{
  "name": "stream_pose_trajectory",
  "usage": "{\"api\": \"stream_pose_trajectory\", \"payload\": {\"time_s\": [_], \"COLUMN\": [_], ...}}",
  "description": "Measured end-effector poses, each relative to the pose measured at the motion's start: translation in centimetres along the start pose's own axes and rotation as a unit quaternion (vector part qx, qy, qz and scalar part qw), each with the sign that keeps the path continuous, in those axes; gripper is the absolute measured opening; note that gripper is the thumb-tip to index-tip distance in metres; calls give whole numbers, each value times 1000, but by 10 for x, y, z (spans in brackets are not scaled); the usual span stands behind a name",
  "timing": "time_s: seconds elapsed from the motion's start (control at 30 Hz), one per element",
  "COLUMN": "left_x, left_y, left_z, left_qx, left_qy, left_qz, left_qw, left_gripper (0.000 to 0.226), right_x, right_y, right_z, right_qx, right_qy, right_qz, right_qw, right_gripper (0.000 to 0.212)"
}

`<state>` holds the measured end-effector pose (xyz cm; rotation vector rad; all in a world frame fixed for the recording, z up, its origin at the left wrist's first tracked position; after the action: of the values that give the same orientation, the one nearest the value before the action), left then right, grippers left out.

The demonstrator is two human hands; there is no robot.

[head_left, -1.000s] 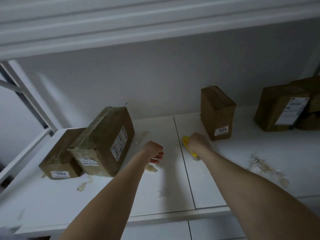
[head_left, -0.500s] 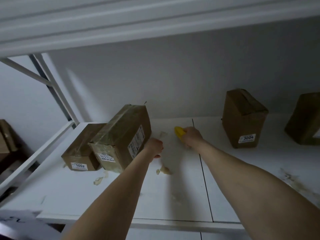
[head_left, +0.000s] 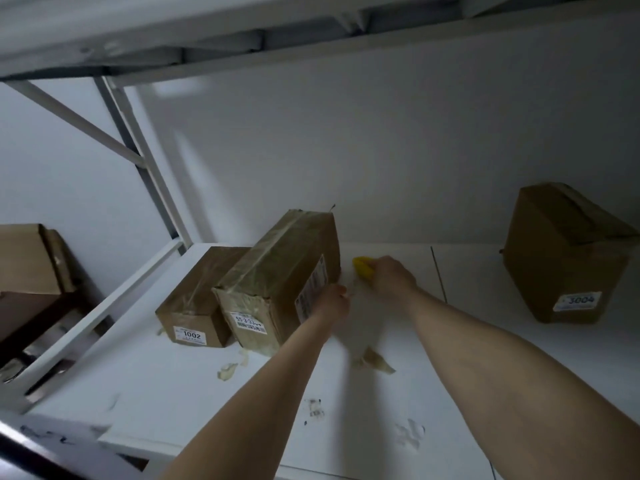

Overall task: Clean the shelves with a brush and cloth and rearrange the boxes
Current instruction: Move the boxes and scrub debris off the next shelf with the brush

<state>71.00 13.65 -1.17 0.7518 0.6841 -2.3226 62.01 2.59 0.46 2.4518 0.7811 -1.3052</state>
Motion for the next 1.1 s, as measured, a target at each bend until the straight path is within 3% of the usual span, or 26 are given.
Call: {"api": "stream_pose_trajectory", "payload": {"time_s": [0.17,0.33,0.6,0.67,0.73,0.83,0.93,1.03,1.1], "left_x": [-10,-13,-21,-19,-17,-13,-8,-1,7], "left_y": [2,-3,-32,-42,-53,-69,-78,-82,-84], "left_z": [4,12,17,18,19,21,20,17,17], "left_qx": [44,34,34,26,25,31,17,8,4], "left_qy": [-9,-108,-37,-30,-32,-15,4,29,41], "left_qz": [11,15,56,64,67,57,24,8,2], "left_qw": [999,993,997,997,997,998,1000,1000,999], "left_gripper": [29,27,34,35,36,38,37,21,24], "right_x": [5,2,-11,-20,-33,-51,-51,-36,-24], "right_y": [-3,-28,-85,-91,-93,-101,-116,-129,-139], "right_z": [-14,-15,-6,2,17,46,60,45,31], "right_qx": [-40,-50,-96,-77,-28,45,90,67,57], "right_qy": [-31,-27,-19,47,128,103,37,-10,-27], "right_qz": [-100,-159,-265,-229,-115,23,10,-29,-43], "right_qw": [994,986,959,969,985,993,995,997,997], "right_gripper": [42,17,47,45,40,35,52,40,33]}}
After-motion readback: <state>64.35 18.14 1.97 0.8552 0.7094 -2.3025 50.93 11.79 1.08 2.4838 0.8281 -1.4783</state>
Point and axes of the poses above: each hand's wrist, its own y-axis towards the middle knuckle, its own x-axis out of the palm, z = x × y, the point moved 4 cm from there along y, towards the middle knuckle, and after that the axes turned 6 degrees about -x, right-handed, at the moved point
